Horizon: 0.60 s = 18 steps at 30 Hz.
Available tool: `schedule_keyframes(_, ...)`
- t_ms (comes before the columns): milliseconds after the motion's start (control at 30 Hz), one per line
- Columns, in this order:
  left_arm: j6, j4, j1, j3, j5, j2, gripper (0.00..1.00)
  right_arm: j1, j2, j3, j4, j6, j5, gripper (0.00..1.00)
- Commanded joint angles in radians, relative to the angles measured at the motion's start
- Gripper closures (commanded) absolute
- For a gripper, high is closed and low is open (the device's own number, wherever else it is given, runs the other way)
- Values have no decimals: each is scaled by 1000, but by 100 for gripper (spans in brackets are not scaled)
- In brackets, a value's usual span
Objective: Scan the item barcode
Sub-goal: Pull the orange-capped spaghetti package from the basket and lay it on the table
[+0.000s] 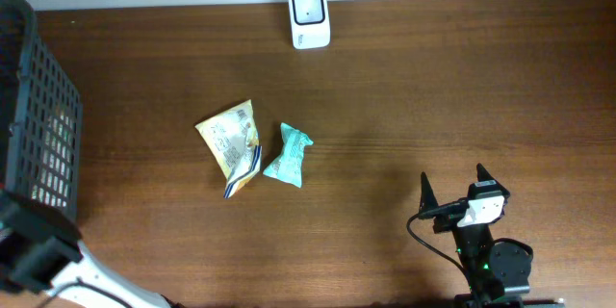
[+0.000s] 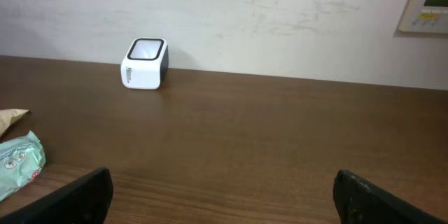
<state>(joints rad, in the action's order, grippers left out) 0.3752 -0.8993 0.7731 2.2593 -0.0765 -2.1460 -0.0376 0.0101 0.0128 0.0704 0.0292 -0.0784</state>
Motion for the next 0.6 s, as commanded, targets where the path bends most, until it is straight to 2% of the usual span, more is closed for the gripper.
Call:
schedule_keyframes(0, -69, 26, -1, 54, -17, 236, 100, -7, -6, -7, 2, -7, 5, 1)
schedule_keyframes(67, -72, 46, -26, 54, -56, 338, 100, -7, -6, -7, 2, -7, 5, 1)
schedule_keyframes(133, -178, 19, -108, 54, -101, 448, 100, -7, -6, -7, 2, -7, 5, 1)
schedule_keyframes(200, -298, -95, -249, 54, -115, 509, 100, -7, -6, -7, 2, -7, 5, 1)
schedule_keyframes(267, -389, -272, -459, 33, -115, 494, 100, -7, -6, -7, 2, -7, 5, 1)
schedule_keyframes(333, -440, -378, -589, 5, -114, 452, 100, -7, -6, -7, 2, -7, 5, 1)
schedule_keyframes(467, -507, -398, -826, -120, -111, 338, 100, -7, -6, -7, 2, -7, 5, 1)
schedule_keyframes(567, -663, -365, -1004, -188, -111, 239, 100, -7, -6, -7, 2, -7, 5, 1)
